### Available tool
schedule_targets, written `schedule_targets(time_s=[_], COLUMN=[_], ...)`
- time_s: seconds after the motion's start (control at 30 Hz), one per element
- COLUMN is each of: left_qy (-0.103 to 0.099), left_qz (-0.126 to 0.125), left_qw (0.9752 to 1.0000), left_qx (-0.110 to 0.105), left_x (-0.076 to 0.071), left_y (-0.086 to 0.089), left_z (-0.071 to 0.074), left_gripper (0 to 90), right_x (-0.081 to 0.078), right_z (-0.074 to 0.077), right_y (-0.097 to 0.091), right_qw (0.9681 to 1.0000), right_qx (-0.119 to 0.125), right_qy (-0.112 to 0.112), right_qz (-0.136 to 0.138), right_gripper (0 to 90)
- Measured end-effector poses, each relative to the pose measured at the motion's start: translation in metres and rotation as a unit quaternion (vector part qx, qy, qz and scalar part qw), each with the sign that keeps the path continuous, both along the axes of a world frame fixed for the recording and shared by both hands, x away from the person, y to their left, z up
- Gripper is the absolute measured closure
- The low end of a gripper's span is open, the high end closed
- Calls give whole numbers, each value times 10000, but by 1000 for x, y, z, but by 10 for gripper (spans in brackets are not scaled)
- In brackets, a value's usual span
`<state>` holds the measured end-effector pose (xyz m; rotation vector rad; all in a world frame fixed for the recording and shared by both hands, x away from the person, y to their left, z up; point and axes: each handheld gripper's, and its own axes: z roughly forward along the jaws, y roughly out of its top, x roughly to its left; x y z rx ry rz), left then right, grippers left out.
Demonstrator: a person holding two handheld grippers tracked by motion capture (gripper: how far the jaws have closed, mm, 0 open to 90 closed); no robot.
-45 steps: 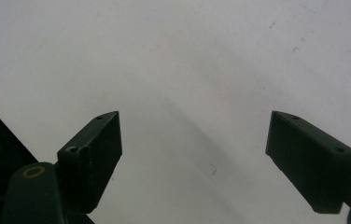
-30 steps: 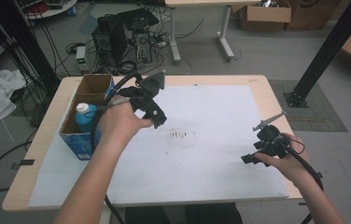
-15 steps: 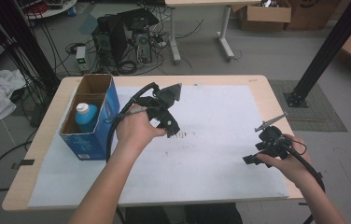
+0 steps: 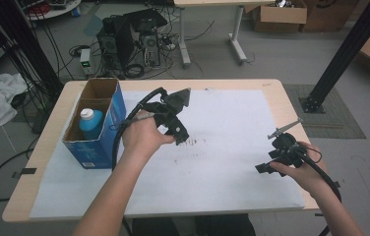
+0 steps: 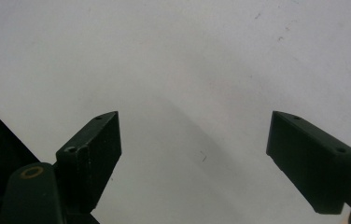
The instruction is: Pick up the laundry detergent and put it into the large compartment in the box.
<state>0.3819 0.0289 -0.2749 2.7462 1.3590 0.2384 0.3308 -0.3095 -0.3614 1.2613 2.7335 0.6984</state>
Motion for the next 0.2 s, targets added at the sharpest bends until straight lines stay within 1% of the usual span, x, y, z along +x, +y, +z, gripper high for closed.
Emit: schedule_targets(time_s=[0.2], left_qy=[-17], left_qz=[-13], left_qw=[10000], left_qx=[-3], left_x=[0], left_y=[0], left_z=[0], left_gripper=[1], right_x=[0], right_z=[-1], right_y=[1], right_qw=[10000], right_qx=[2], right_qy=[8], right_qz=[-12], right_gripper=[180])
